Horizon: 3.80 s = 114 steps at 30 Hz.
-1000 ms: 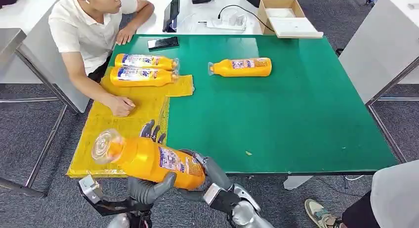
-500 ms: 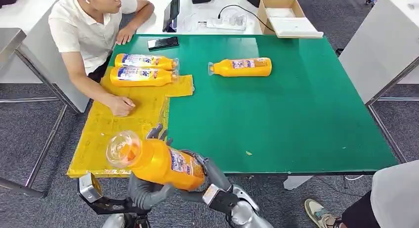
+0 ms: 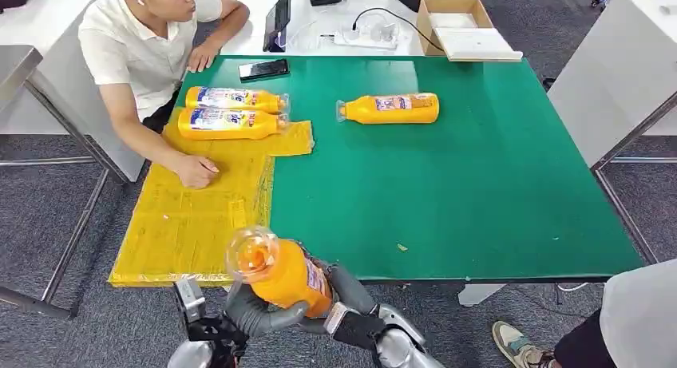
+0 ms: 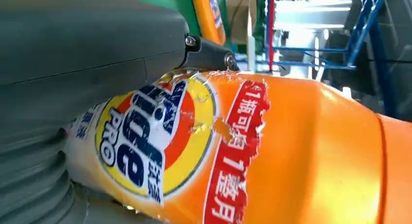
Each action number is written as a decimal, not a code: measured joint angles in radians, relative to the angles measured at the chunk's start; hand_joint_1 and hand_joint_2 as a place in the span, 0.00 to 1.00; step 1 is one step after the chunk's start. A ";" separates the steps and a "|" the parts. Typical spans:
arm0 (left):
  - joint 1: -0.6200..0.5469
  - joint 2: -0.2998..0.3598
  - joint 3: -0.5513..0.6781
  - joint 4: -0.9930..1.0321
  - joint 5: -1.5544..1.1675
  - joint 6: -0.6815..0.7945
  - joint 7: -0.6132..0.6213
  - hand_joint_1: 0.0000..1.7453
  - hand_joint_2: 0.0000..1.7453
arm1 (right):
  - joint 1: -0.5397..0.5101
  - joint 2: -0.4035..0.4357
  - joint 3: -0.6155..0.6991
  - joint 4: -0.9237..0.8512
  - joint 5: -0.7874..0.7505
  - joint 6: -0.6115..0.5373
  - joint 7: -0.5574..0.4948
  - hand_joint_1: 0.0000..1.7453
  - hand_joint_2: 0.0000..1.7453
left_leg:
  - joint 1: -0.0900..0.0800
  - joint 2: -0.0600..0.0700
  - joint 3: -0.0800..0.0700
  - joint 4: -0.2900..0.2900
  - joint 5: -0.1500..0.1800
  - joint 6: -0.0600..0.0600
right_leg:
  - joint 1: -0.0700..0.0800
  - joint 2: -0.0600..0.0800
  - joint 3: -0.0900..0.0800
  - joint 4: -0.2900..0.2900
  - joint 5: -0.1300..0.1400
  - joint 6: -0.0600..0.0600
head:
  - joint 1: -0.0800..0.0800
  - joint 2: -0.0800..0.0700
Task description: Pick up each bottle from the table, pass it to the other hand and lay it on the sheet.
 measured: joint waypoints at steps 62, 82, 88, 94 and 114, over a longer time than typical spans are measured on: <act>-0.544 0.155 0.130 0.669 -0.972 0.460 0.345 1.00 1.00 | 0.194 0.035 -0.155 -0.381 -0.205 -0.552 -0.057 0.00 0.00 | 0.001 -0.001 0.006 0.000 0.004 -0.004 | 0.001 -0.002 0.005 0.002 0.002 -0.004 | 0.000 0.000; -0.719 0.091 0.138 0.990 -0.947 0.371 0.343 0.19 1.00 | 0.169 0.051 -0.153 -0.269 -0.243 -0.511 -0.057 0.00 0.00 | 0.001 0.002 0.012 -0.001 0.005 -0.005 | 0.001 0.000 0.008 0.004 0.005 -0.007 | 0.000 0.000; -0.730 0.085 0.123 1.012 -0.994 0.282 0.350 0.00 1.00 | 0.162 0.053 -0.154 -0.250 -0.250 -0.478 -0.057 0.00 0.00 | 0.001 0.005 0.012 -0.001 0.005 -0.005 | 0.001 0.001 0.008 0.004 0.005 -0.007 | 0.000 0.000; -0.731 0.073 0.078 1.023 -1.042 0.233 0.341 0.00 1.00 | 0.153 0.063 -0.160 -0.230 -0.245 -0.462 -0.057 0.00 0.00 | 0.000 0.003 0.012 -0.001 0.005 -0.005 | 0.000 0.001 0.008 0.004 0.004 -0.007 | 0.000 0.000; -0.490 0.064 0.126 0.758 -0.721 0.433 -0.047 0.00 1.00 | 0.169 0.069 -0.184 -0.203 -0.248 -0.463 -0.057 0.00 0.00 | 0.000 0.003 0.004 0.000 0.005 -0.005 | 0.000 0.000 0.000 0.004 0.004 -0.007 | 0.000 0.000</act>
